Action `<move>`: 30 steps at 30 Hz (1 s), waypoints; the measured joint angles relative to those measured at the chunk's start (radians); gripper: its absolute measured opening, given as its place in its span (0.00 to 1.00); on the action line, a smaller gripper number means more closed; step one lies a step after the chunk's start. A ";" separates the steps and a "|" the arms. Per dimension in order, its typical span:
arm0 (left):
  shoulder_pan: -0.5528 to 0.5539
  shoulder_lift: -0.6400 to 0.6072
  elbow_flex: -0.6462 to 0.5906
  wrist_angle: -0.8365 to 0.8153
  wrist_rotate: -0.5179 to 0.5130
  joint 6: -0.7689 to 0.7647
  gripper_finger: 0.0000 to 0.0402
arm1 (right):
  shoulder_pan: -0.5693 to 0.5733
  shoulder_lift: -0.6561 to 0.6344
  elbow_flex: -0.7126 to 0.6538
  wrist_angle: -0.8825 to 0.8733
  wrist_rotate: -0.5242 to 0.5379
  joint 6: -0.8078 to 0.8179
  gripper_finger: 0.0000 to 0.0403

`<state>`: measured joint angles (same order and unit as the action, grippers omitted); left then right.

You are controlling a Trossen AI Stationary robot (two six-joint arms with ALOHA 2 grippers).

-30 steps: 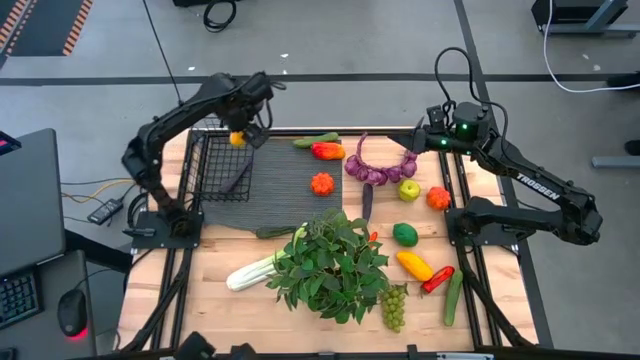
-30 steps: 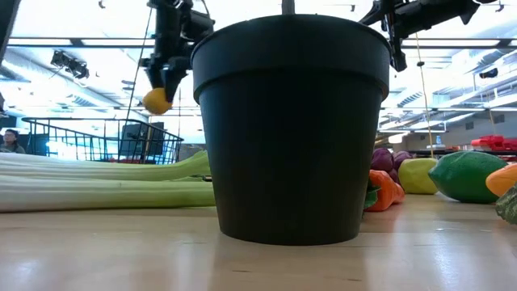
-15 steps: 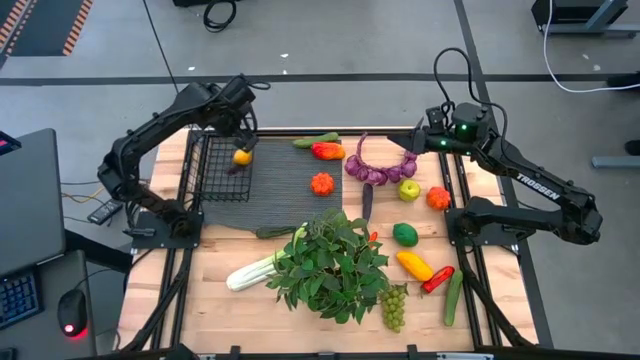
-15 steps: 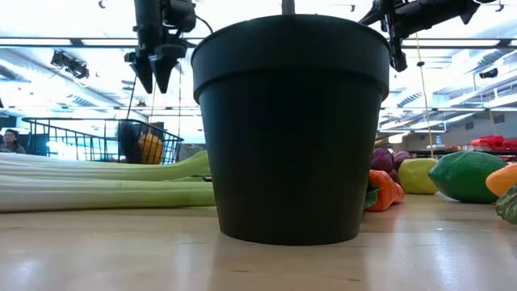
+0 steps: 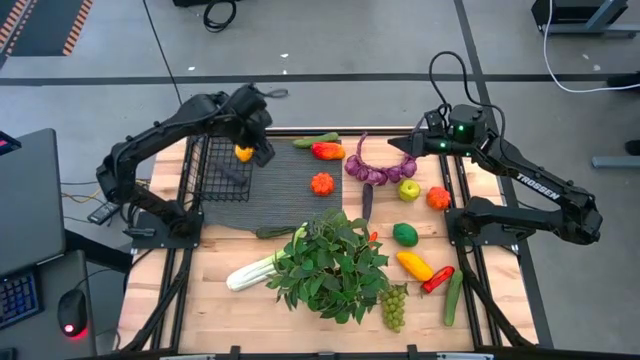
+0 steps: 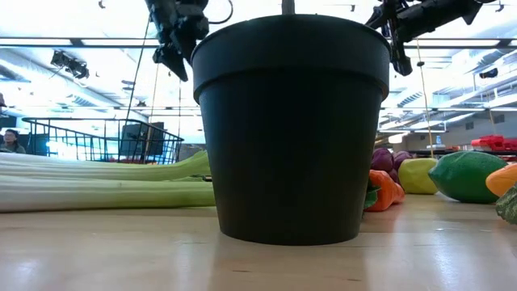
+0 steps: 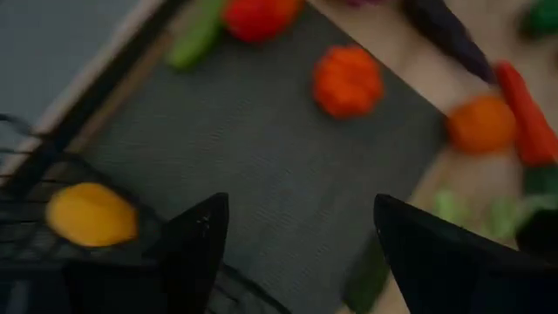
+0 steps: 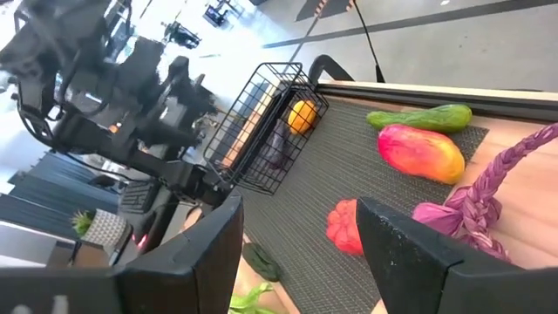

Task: Build produce basket
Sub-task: Put the green chili pepper into the wire basket

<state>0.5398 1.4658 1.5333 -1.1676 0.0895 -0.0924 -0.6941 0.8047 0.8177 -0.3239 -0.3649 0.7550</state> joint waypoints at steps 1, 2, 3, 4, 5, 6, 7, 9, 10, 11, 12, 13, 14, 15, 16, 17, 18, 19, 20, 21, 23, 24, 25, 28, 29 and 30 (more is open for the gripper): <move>-0.023 0.000 0.000 -0.013 0.002 0.001 0.72 | 0.000 0.000 0.000 0.000 -0.003 0.001 0.57; -0.045 0.000 0.000 -0.026 0.005 0.004 0.72 | 0.000 0.000 0.000 0.000 -0.006 0.001 0.57; -0.067 0.000 -0.002 -0.031 0.005 0.005 0.72 | 0.000 0.000 0.000 0.000 -0.007 0.001 0.57; -0.090 0.000 -0.008 -0.027 0.005 0.004 0.72 | 0.000 0.000 0.000 0.000 -0.007 0.001 0.57; -0.111 0.000 -0.019 -0.022 0.004 0.001 0.72 | 0.000 0.000 0.000 0.000 -0.007 0.001 0.57; -0.131 0.000 -0.032 -0.022 0.004 0.000 0.72 | 0.000 0.000 0.000 0.000 -0.007 0.001 0.57; -0.151 0.001 -0.044 -0.028 0.004 -0.001 0.72 | 0.001 0.000 0.000 0.000 -0.007 0.001 0.57; -0.188 0.000 -0.075 -0.046 0.024 -0.001 0.72 | 0.008 0.000 0.000 0.000 -0.007 -0.012 0.57; -0.205 0.000 -0.093 -0.055 0.044 -0.001 0.72 | 0.013 0.000 0.000 0.000 -0.012 -0.022 0.57; -0.222 0.001 -0.113 -0.069 0.063 -0.001 0.72 | 0.018 0.000 0.000 0.000 -0.019 -0.033 0.57; -0.240 0.001 -0.133 -0.085 0.077 -0.001 0.72 | 0.024 0.000 0.000 0.000 -0.028 -0.043 0.57; -0.256 0.001 -0.153 -0.097 0.081 -0.001 0.72 | 0.029 0.000 0.000 -0.001 -0.033 -0.050 0.57; -0.271 0.000 -0.177 -0.098 0.081 -0.001 0.72 | 0.036 0.000 0.000 0.000 -0.037 -0.056 0.57; -0.284 0.001 -0.203 -0.096 0.080 -0.006 0.72 | 0.043 0.000 0.000 -0.001 -0.038 -0.060 0.57; -0.296 0.001 -0.228 -0.093 0.080 -0.014 0.72 | 0.049 0.000 0.000 -0.001 -0.038 -0.066 0.57; -0.308 0.001 -0.254 -0.081 0.080 -0.031 0.72 | 0.057 0.000 0.000 -0.001 -0.038 -0.068 0.57; -0.319 0.001 -0.278 -0.060 0.081 -0.048 0.72 | 0.064 0.000 0.000 -0.001 -0.039 -0.070 0.57; -0.330 0.001 -0.304 -0.033 0.084 -0.064 0.72 | 0.071 0.000 0.000 -0.001 -0.041 -0.074 0.57; -0.342 0.001 -0.328 -0.012 0.084 -0.084 0.72 | 0.077 0.000 0.000 -0.001 -0.044 -0.077 0.57; -0.355 0.001 -0.348 0.010 0.084 -0.097 0.72 | 0.084 0.000 0.000 -0.001 -0.047 -0.079 0.57; -0.380 0.001 -0.382 0.065 0.085 -0.119 0.72 | 0.094 0.000 0.000 -0.003 -0.049 -0.084 0.57; -0.392 0.001 -0.396 0.087 0.084 -0.138 0.72 | 0.098 0.000 0.000 -0.004 -0.048 -0.084 0.57; -0.405 0.001 -0.409 0.103 0.084 -0.153 0.72 | 0.102 0.000 0.000 -0.004 -0.048 -0.084 0.57; -0.444 0.001 -0.437 0.160 0.084 -0.185 0.72 | 0.110 0.001 0.000 -0.004 -0.048 -0.085 0.57; -0.457 0.001 -0.447 0.176 0.082 -0.186 0.72 | 0.112 0.002 0.000 -0.005 -0.048 -0.085 0.57; -0.469 0.001 -0.456 0.190 0.077 -0.186 0.72 | 0.112 0.002 0.000 -0.005 -0.048 -0.085 0.57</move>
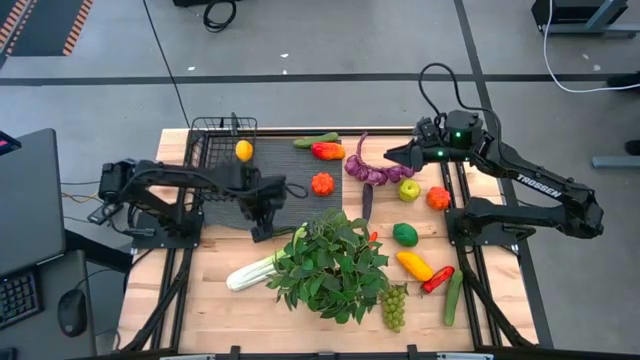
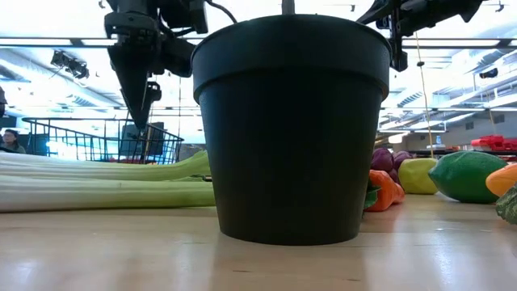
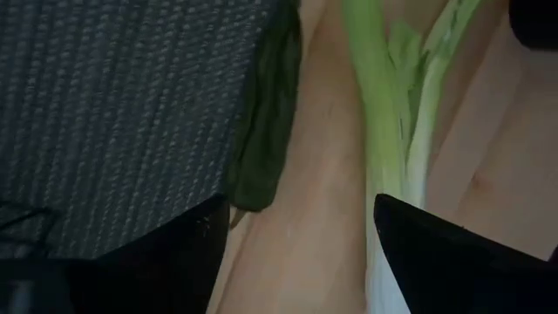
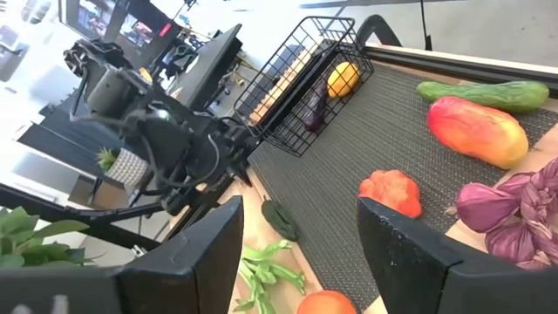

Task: Build produce basket
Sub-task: Put the green chili pepper into the wire basket

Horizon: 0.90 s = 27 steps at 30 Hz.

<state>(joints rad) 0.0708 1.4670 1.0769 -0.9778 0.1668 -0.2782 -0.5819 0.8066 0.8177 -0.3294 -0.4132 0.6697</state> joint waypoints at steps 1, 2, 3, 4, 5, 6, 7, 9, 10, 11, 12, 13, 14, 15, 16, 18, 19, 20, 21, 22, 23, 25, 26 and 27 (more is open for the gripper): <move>-0.012 0.000 -0.009 0.014 -0.013 0.001 0.72 | 0.000 0.000 0.000 0.000 0.000 0.000 0.57; -0.022 0.000 -0.019 0.028 -0.031 0.001 0.72 | 0.000 0.000 0.000 0.001 0.000 0.000 0.57; -0.033 0.000 -0.030 0.038 -0.054 0.004 0.72 | 0.000 0.000 0.000 0.000 0.000 0.000 0.57; -0.042 0.000 -0.041 0.044 -0.083 0.013 0.72 | 0.000 0.000 0.000 0.000 0.000 0.001 0.57; -0.051 0.000 -0.050 0.048 -0.115 0.026 0.72 | 0.000 0.000 0.000 0.001 0.002 0.004 0.57; -0.060 0.000 -0.057 0.059 -0.141 0.039 0.72 | 0.000 0.000 0.000 0.001 0.007 0.009 0.57; -0.068 0.000 -0.064 0.071 -0.159 0.053 0.72 | 0.000 0.000 0.000 0.001 0.008 0.014 0.57; -0.079 0.000 -0.076 0.093 -0.189 0.061 0.72 | 0.000 0.000 0.000 0.001 0.009 0.031 0.57; -0.084 0.000 -0.083 0.109 -0.195 0.061 0.72 | 0.000 0.000 0.000 0.001 0.009 0.036 0.57; -0.088 0.000 -0.093 0.134 -0.198 0.060 0.72 | 0.000 0.000 0.000 0.000 0.009 0.041 0.57; -0.091 0.000 -0.106 0.162 -0.198 0.056 0.72 | 0.000 0.000 0.000 0.000 0.009 0.045 0.57; -0.094 0.000 -0.120 0.182 -0.199 0.054 0.72 | 0.000 0.000 0.000 0.000 0.009 0.049 0.57; -0.098 0.000 -0.136 0.203 -0.205 0.053 0.72 | 0.000 0.000 0.000 -0.001 0.010 0.055 0.57; -0.102 0.000 -0.151 0.222 -0.216 0.053 0.72 | 0.000 0.000 0.000 -0.002 0.016 0.065 0.57; -0.107 0.000 -0.168 0.241 -0.229 0.054 0.72 | 0.000 0.000 0.000 -0.003 0.024 0.077 0.57; -0.117 0.000 -0.198 0.270 -0.258 0.055 0.72 | 0.000 0.000 0.000 -0.003 0.035 0.108 0.57; -0.121 0.000 -0.210 0.279 -0.269 0.055 0.72 | 0.000 0.000 0.000 -0.003 0.041 0.119 0.57; -0.121 0.000 -0.222 0.294 -0.271 0.055 0.72 | 0.000 0.000 0.000 -0.003 0.046 0.124 0.57; -0.121 0.000 -0.232 0.312 -0.271 0.055 0.72 | 0.000 0.000 0.000 -0.003 0.046 0.124 0.57; -0.121 0.000 -0.243 0.331 -0.271 0.055 0.72 | 0.000 0.000 0.000 -0.003 0.046 0.124 0.57; -0.121 0.000 -0.253 0.349 -0.271 0.056 0.72 | 0.000 0.000 0.000 -0.003 0.046 0.126 0.57; -0.121 0.000 -0.266 0.366 -0.271 0.072 0.72 | 0.000 0.000 0.000 -0.004 0.046 0.145 0.57; -0.121 0.000 -0.270 0.378 -0.272 0.083 0.72 | 0.000 0.000 0.000 -0.004 0.051 0.152 0.57; -0.121 0.003 -0.275 0.392 -0.272 0.099 0.72 | 0.000 0.000 0.000 -0.004 0.054 0.161 0.57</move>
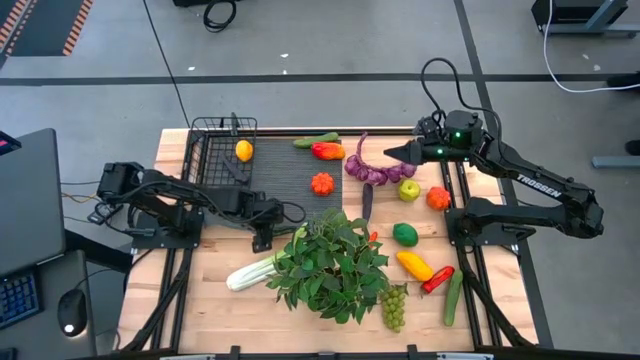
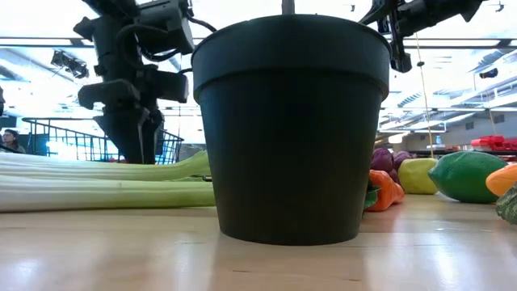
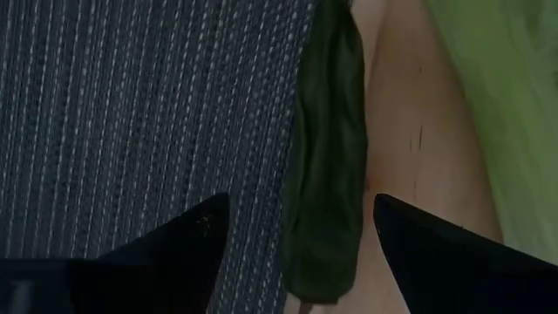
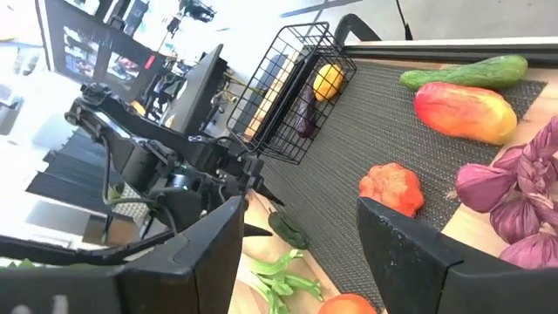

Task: Build produce basket
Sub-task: Put the green chili pepper into the wire basket

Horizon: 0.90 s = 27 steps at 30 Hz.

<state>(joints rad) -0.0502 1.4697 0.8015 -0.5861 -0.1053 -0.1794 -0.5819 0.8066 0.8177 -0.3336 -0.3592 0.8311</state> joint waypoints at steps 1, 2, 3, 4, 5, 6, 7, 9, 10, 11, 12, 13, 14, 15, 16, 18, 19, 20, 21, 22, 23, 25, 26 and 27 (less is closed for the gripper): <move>0.000 0.003 -0.006 0.017 0.000 0.010 0.72 | 0.000 0.000 0.000 0.000 0.001 0.005 0.57; 0.000 0.005 -0.011 0.027 0.000 0.017 0.72 | 0.000 0.000 0.000 0.000 0.002 0.007 0.57; 0.000 0.005 -0.017 0.035 -0.001 0.028 0.72 | 0.000 0.000 0.000 0.000 0.002 0.011 0.57; 0.000 0.004 -0.023 0.054 -0.003 0.034 0.72 | 0.000 0.000 0.000 0.000 0.002 0.017 0.57; -0.004 0.004 -0.029 0.070 -0.009 0.039 0.72 | 0.000 0.001 0.000 0.000 0.002 0.026 0.57; -0.007 0.004 -0.035 0.079 -0.029 0.043 0.72 | 0.000 0.002 0.000 0.000 0.002 0.035 0.57; -0.011 0.004 -0.041 0.082 -0.057 0.045 0.72 | 0.000 0.003 0.000 0.000 0.002 0.045 0.57; -0.020 0.003 -0.051 0.088 -0.104 0.045 0.72 | 0.000 0.004 0.000 0.001 0.002 0.057 0.57; -0.023 0.003 -0.058 0.097 -0.108 0.045 0.72 | 0.002 0.004 0.000 0.001 0.002 0.060 0.57; -0.023 0.003 -0.066 0.101 -0.107 0.042 0.72 | 0.004 0.005 0.000 0.001 0.002 0.060 0.57; -0.023 0.003 -0.075 0.102 -0.108 0.037 0.72 | 0.007 0.005 0.000 0.000 0.003 0.060 0.57; -0.022 0.004 -0.083 0.101 -0.107 0.033 0.72 | 0.011 0.005 0.000 0.001 0.008 0.060 0.57; -0.020 0.004 -0.088 0.105 -0.108 0.028 0.72 | 0.015 0.005 0.000 0.001 0.014 0.061 0.57; -0.020 0.004 -0.095 0.113 -0.108 0.023 0.72 | 0.019 0.005 0.000 0.001 0.022 0.064 0.57; -0.021 0.004 -0.103 0.121 -0.108 0.019 0.72 | 0.024 0.005 0.000 0.001 0.029 0.066 0.57; -0.021 0.004 -0.119 0.134 -0.105 0.016 0.72 | 0.033 0.005 0.000 0.002 0.040 0.067 0.57; -0.021 0.004 -0.124 0.149 -0.105 0.016 0.72 | 0.038 0.005 0.000 0.001 0.046 0.067 0.57; -0.021 0.004 -0.127 0.157 -0.105 0.017 0.72 | 0.043 0.005 0.000 0.002 0.050 0.067 0.57; -0.020 0.004 -0.127 0.162 -0.106 0.021 0.72 | 0.047 0.005 0.000 0.002 0.052 0.067 0.57; -0.020 0.004 -0.127 0.165 -0.107 0.033 0.72 | 0.049 0.005 0.000 0.002 0.052 0.068 0.57; -0.023 0.004 -0.121 0.159 -0.110 0.043 0.72 | 0.053 0.005 0.000 0.002 0.052 0.068 0.57; -0.029 0.003 -0.098 0.151 -0.120 0.079 0.72 | 0.060 0.005 0.000 0.002 0.052 0.067 0.57; -0.032 0.002 -0.082 0.144 -0.126 0.104 0.72 | 0.063 0.005 0.000 0.001 0.052 0.067 0.57; -0.035 0.002 -0.064 0.141 -0.133 0.132 0.72 | 0.065 0.006 0.000 0.002 0.052 0.067 0.57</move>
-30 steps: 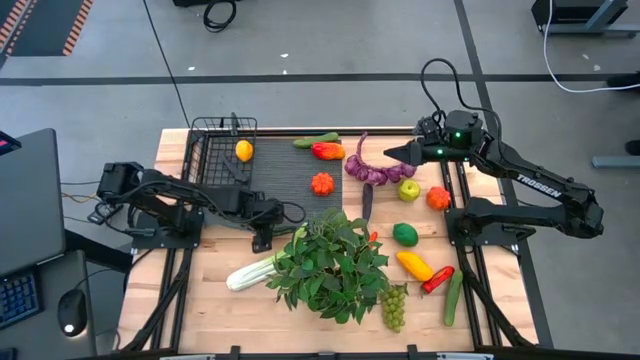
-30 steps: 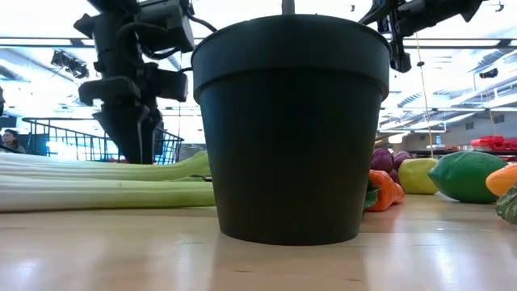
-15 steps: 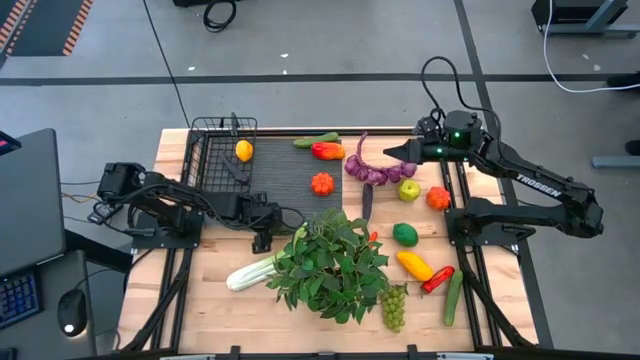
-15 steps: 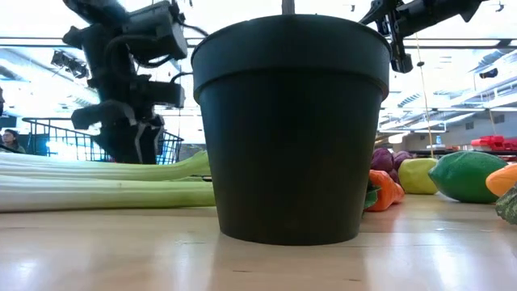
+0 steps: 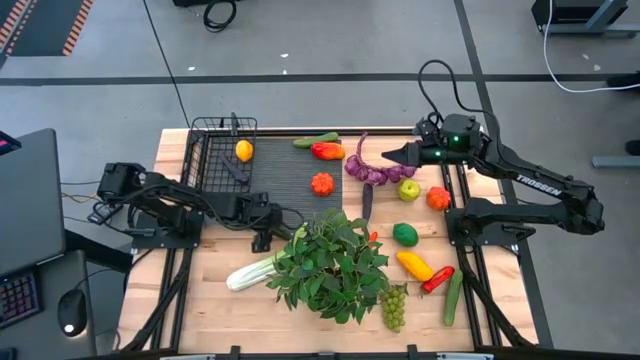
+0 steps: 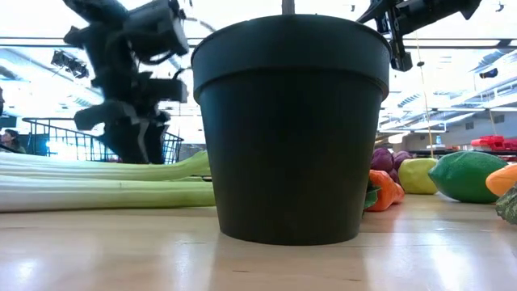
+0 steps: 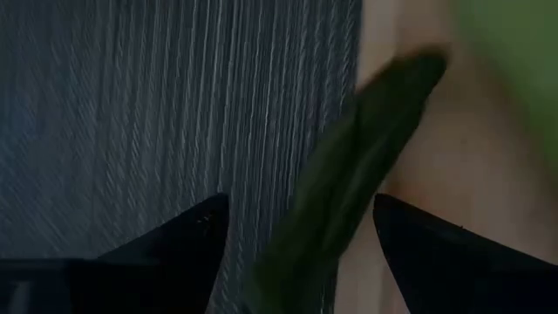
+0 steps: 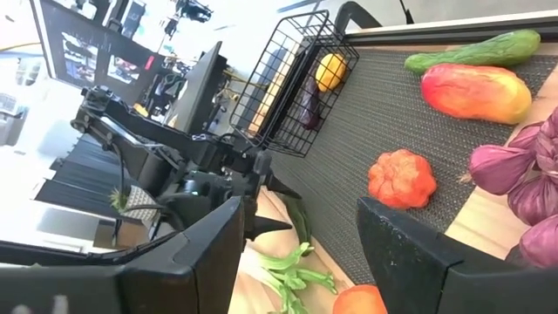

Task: Build produce basket
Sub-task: Put the green chili pepper into the wire basket

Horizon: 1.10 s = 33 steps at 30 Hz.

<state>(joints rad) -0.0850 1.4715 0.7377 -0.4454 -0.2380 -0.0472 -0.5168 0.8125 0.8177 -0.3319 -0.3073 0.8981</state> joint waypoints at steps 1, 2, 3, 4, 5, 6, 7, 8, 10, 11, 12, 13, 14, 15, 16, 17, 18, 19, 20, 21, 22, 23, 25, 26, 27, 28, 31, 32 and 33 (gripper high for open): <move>-0.002 0.000 0.017 0.001 -0.008 0.030 0.72 | 0.002 0.001 0.000 0.001 0.000 -0.001 0.57; -0.004 0.000 0.033 0.002 -0.016 0.056 0.72 | 0.002 0.002 0.000 0.000 0.000 0.000 0.57; -0.003 0.000 0.046 0.002 -0.020 0.071 0.72 | 0.003 0.004 0.000 0.000 0.000 -0.001 0.57; 0.002 0.001 0.056 0.002 -0.020 0.082 0.72 | 0.004 0.005 0.000 0.001 0.000 -0.001 0.57; 0.008 0.006 0.063 0.002 -0.018 0.087 0.72 | 0.004 0.006 0.000 -0.001 0.000 -0.002 0.57; 0.017 0.014 0.069 -0.003 -0.006 0.093 0.72 | 0.004 0.006 0.000 0.000 0.000 -0.003 0.57; 0.028 0.023 0.074 -0.019 0.018 0.098 0.72 | 0.004 0.006 0.000 0.001 0.000 -0.007 0.57; 0.040 0.032 0.077 -0.040 0.039 0.103 0.72 | 0.004 0.006 0.000 0.000 0.000 -0.008 0.57; 0.063 0.061 0.085 -0.076 0.083 0.105 0.72 | 0.004 0.006 0.000 0.000 0.000 -0.008 0.57; 0.072 0.075 0.088 -0.094 0.090 0.109 0.72 | 0.004 0.006 0.000 0.001 0.000 -0.008 0.57; 0.079 0.087 0.092 -0.112 0.092 0.117 0.72 | 0.004 0.006 0.000 0.001 0.000 -0.009 0.57; 0.085 0.099 0.095 -0.124 0.091 0.133 0.72 | 0.004 0.006 0.000 0.000 0.000 -0.011 0.57; 0.091 0.110 0.099 -0.128 0.092 0.145 0.72 | 0.004 0.006 0.000 0.001 0.000 -0.012 0.57; 0.096 0.117 0.104 -0.129 0.090 0.160 0.72 | 0.004 0.006 0.000 0.001 0.000 -0.012 0.57; 0.100 0.122 0.108 -0.129 0.087 0.168 0.72 | 0.004 0.006 0.000 0.001 0.000 -0.013 0.57; 0.104 0.129 0.115 -0.124 0.081 0.171 0.72 | 0.004 0.006 0.000 0.000 0.000 -0.013 0.57; 0.108 0.136 0.120 -0.115 0.077 0.178 0.72 | 0.004 0.006 0.000 0.001 0.000 -0.013 0.57; 0.112 0.143 0.123 -0.112 0.077 0.191 0.72 | 0.004 0.006 0.000 0.000 0.000 -0.012 0.57; 0.116 0.150 0.127 -0.107 0.077 0.208 0.72 | 0.004 0.006 0.000 0.000 -0.001 -0.011 0.57; 0.118 0.155 0.128 -0.102 0.078 0.224 0.72 | 0.004 0.006 0.000 0.000 -0.001 -0.011 0.57; 0.120 0.165 0.129 -0.098 0.079 0.244 0.72 | 0.004 0.006 0.000 0.000 -0.001 -0.011 0.57; 0.121 0.171 0.131 -0.097 0.082 0.263 0.72 | 0.004 0.006 0.000 0.001 -0.001 -0.011 0.57; 0.121 0.183 0.132 -0.096 0.083 0.286 0.72 | 0.004 0.006 0.000 0.000 -0.002 -0.011 0.57; 0.121 0.186 0.132 -0.095 0.083 0.292 0.72 | 0.004 0.006 0.000 0.000 -0.005 -0.010 0.57; 0.121 0.188 0.132 -0.093 0.084 0.295 0.72 | 0.004 0.006 0.000 0.000 -0.006 -0.007 0.57; 0.121 0.188 0.131 -0.090 0.085 0.295 0.72 | 0.004 0.006 0.000 0.000 -0.007 -0.007 0.57; 0.121 0.193 0.127 -0.046 0.075 0.296 0.72 | 0.004 0.006 0.000 0.000 -0.007 -0.007 0.57; 0.123 0.194 0.127 -0.038 0.073 0.296 0.72 | 0.004 0.006 0.000 0.000 -0.005 -0.007 0.57; 0.123 0.193 0.127 -0.034 0.074 0.295 0.72 | 0.004 0.006 0.000 0.000 -0.004 -0.007 0.57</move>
<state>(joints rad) 0.0380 1.6646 0.8646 -0.4793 -0.1643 0.2481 -0.5125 0.8181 0.8177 -0.3319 -0.3112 0.8909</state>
